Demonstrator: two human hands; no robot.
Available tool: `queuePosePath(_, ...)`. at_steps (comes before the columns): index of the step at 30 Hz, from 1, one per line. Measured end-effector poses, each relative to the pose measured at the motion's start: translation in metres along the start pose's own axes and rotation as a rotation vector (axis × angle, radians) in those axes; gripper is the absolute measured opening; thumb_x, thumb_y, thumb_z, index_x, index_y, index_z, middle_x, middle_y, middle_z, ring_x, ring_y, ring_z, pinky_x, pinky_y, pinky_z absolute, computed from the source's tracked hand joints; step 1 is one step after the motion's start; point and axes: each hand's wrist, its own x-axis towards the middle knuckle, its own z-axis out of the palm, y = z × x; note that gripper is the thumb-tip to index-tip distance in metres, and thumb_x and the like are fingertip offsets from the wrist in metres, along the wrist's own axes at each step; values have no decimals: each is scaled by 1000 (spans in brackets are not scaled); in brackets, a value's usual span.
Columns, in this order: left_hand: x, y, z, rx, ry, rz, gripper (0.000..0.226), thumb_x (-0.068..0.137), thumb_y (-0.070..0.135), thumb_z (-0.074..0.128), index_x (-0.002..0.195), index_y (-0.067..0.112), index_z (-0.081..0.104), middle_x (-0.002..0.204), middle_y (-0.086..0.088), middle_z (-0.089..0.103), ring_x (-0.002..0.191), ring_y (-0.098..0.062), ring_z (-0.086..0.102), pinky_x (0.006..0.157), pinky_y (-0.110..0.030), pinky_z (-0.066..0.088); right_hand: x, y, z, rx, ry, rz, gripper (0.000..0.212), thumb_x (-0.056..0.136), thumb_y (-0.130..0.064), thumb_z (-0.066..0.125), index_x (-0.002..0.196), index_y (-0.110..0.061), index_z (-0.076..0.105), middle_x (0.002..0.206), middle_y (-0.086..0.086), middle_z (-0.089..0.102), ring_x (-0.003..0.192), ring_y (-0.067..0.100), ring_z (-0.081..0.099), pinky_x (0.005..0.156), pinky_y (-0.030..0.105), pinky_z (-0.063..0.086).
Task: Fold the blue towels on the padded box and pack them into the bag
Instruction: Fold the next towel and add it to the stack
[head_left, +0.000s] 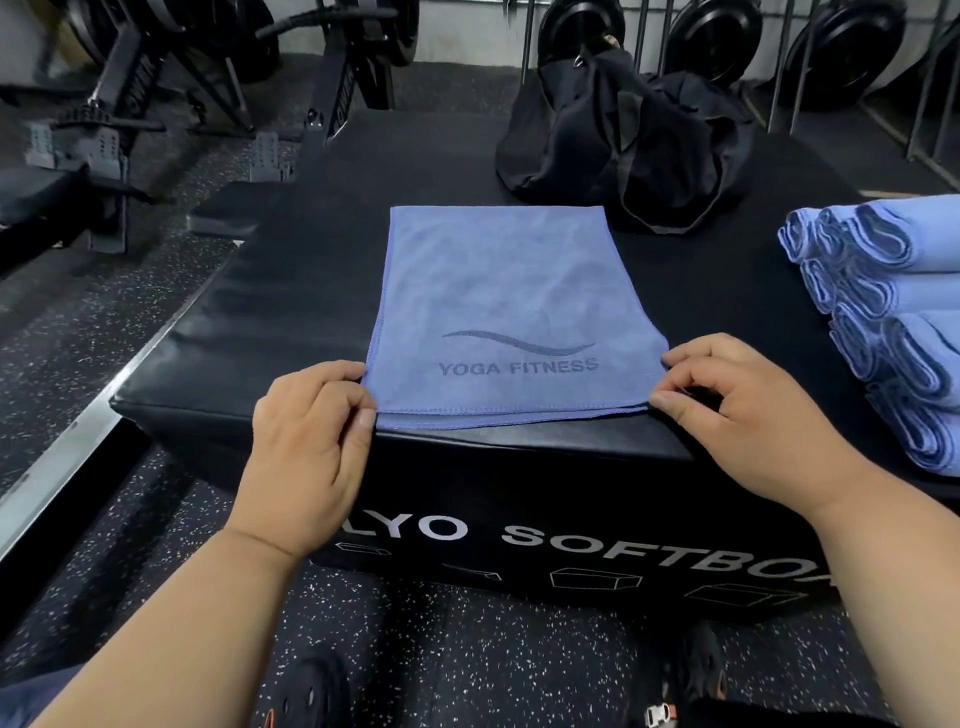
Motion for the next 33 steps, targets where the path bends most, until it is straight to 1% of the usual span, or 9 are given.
queuePosePath(4, 1, 0, 0, -30, 3, -31, 11, 99, 26, 58, 96, 18, 65, 127, -1, 63, 119, -29, 56, 104, -52, 40, 0, 0, 1, 17, 7, -22, 11, 84, -28, 84, 86, -35, 75, 112, -19, 61, 110, 0, 58, 90, 0, 34)
queuePosePath(8, 8, 1, 1, -55, 51, -1, 22, 101, 27, 56, 87, 13, 67, 114, -1, 69, 107, -28, 61, 98, -50, 45, -1, 2, 2, 4, 21, -68, 15, 81, -31, 85, 91, -33, 74, 107, -18, 61, 106, 8, 61, 92, 9, 41)
queuePosePath(13, 16, 4, 0, -97, 47, -19, 5, 89, 16, 68, 86, 16, 65, 102, 6, 70, 99, -24, 64, 91, -52, 48, 1, 5, 2, 23, 13, -46, 11, 83, -35, 83, 90, -36, 74, 106, -20, 60, 103, 8, 63, 90, 13, 44)
queuePosePath(19, 9, 5, -4, -68, 7, -56, 16, 92, 25, 67, 102, 22, 78, 124, 2, 61, 117, -24, 57, 105, -43, 44, 2, 6, 2, 23, 17, -52, 8, 87, -33, 82, 88, -37, 76, 105, -20, 62, 102, 7, 63, 91, 15, 45)
queuePosePath(22, 4, 0, -10, -36, -62, -14, 31, 91, 40, 67, 115, 24, 78, 130, 2, 60, 120, -23, 54, 109, -38, 39, 1, 9, 3, -8, 28, -76, 12, 90, -31, 79, 100, -36, 78, 106, -20, 63, 103, 7, 64, 95, 25, 49)
queuePosePath(24, 2, -4, -13, -24, -93, -6, 39, 89, 46, 68, 122, 26, 77, 134, 1, 59, 123, -25, 53, 112, -39, 39, 1, 10, 4, -10, 36, -76, 17, 91, -27, 77, 107, -35, 79, 108, -20, 62, 105, 6, 62, 96, 22, 47)
queuePosePath(27, 1, -8, -14, -37, -108, -10, 40, 91, 47, 67, 125, 29, 77, 135, 2, 60, 125, -27, 54, 112, -42, 41, 1, 9, 6, -11, 46, -66, 21, 93, -26, 75, 112, -35, 80, 109, -21, 61, 108, 6, 59, 96, 16, 44)
queuePosePath(30, 2, -8, -15, -48, -112, -33, 40, 91, 48, 65, 126, 31, 77, 134, 5, 61, 126, -25, 53, 114, -36, 37, 2, 10, 7, -25, 41, -53, 24, 94, -28, 74, 116, -36, 79, 110, -22, 60, 110, 8, 58, 96, 16, 42)
queuePosePath(33, 3, -7, -16, -67, -126, -72, 38, 90, 47, 68, 125, 34, 77, 132, 9, 60, 126, -24, 52, 113, -40, 39, 3, 10, 6, -27, 36, -43, 26, 93, -29, 74, 117, -36, 78, 111, -21, 60, 110, 8, 59, 97, 18, 43)
